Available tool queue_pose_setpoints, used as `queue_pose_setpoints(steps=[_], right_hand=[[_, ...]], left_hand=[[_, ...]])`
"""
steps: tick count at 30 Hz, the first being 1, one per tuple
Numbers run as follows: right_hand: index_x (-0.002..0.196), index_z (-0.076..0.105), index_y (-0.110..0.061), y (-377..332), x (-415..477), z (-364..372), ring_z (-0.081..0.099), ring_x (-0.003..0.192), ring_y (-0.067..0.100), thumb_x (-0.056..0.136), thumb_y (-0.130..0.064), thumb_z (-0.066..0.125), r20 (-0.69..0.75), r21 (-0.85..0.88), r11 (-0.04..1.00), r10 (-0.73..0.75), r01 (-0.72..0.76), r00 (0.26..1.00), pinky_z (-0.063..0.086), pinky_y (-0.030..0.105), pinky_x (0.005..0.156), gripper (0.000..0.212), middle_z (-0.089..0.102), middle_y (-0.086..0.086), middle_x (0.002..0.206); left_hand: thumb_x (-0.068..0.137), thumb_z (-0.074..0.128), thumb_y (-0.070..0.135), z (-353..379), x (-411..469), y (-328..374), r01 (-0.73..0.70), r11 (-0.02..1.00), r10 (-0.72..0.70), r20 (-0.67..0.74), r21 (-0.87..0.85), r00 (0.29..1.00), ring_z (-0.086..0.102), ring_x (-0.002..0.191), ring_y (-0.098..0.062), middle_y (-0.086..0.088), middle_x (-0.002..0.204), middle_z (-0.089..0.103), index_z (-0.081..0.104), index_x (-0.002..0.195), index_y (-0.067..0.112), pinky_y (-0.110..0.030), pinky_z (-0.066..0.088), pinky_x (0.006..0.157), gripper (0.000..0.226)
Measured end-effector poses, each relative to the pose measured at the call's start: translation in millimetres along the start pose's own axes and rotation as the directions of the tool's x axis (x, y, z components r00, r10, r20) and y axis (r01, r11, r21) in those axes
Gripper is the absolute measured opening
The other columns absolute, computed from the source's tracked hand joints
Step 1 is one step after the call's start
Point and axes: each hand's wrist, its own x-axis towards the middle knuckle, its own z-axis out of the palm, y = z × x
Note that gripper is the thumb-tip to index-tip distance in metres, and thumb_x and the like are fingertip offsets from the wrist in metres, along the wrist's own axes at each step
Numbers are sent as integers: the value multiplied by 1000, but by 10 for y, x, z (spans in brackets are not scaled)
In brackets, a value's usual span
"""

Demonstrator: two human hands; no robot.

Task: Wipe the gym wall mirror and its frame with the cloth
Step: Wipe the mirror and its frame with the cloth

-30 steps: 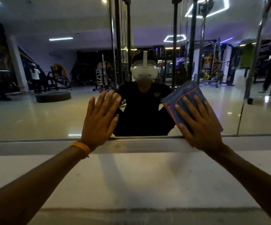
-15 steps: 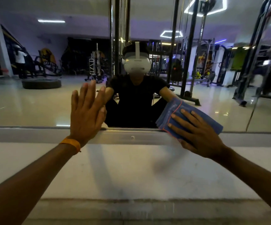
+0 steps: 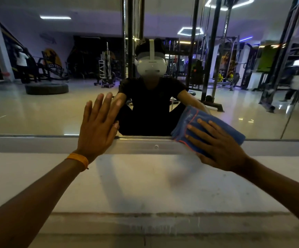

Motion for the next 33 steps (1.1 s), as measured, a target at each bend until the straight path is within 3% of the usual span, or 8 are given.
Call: queue_pose_setpoints(steps=[5,10,16,20,22,24,28,33], right_hand=[[162,29,-19,-669,981,104,11,159,34,105,-46,35,-29,40,997,-59,60,998,10,51,128,63,22,10,170],[162,31,-20,-352,567,146,12,159,34,106,-47,39,-70,24,1000,-3,5,998,12,52,128,63,21,11,170],[160,33,-15,148,375,-99,3,160,33,107,-47,39,-233,126,864,504,-488,832,5,57,128,62,17,14,171],[163,29,-23,71,613,6,8,159,35,109,-47,36,-93,-64,997,35,-41,995,13,55,128,59,19,10,171],[162,32,-23,359,619,-133,13,159,33,108,-48,38,-103,-99,995,-12,2,995,17,56,126,59,21,9,171],[161,33,-21,653,616,-321,14,158,36,108,-46,39,-217,-55,973,207,-223,954,17,61,125,59,22,11,170],[162,28,-16,594,714,-382,12,158,41,108,-39,38,-392,197,781,617,-592,682,11,63,126,59,16,14,171],[163,26,-24,134,450,58,14,158,35,109,-44,33,-134,-86,995,44,-56,990,18,55,125,58,20,9,171]], left_hand=[[107,35,35,-39,20,2,-1,1000,2,-7,15,1000,11,158,-41,-20,171,13,28,161,6,-62,7,127,62],[105,36,37,-134,79,-88,56,998,-55,-65,9,996,8,159,-39,-18,172,10,24,163,7,-59,4,128,66],[105,39,35,-188,442,113,29,1000,-28,-77,12,997,7,160,-37,-18,172,11,24,163,9,-59,7,128,65],[107,38,34,-70,693,347,-39,999,40,-70,10,997,8,160,-37,-17,172,12,23,164,12,-63,13,126,63],[107,37,35,-26,743,395,-34,999,35,-62,13,997,7,160,-35,-16,172,10,21,164,13,-62,12,126,63],[107,36,35,-27,763,395,-22,1000,22,-68,5,997,6,160,-35,-15,173,9,21,164,12,-63,12,126,63],[107,34,36,-95,933,357,12,1000,-14,-111,-25,994,5,160,-35,-15,173,9,21,164,12,-63,10,126,64],[106,39,33,-112,1074,356,32,999,-33,-124,-10,992,3,160,-33,-13,174,5,19,165,11,-59,6,128,66]])
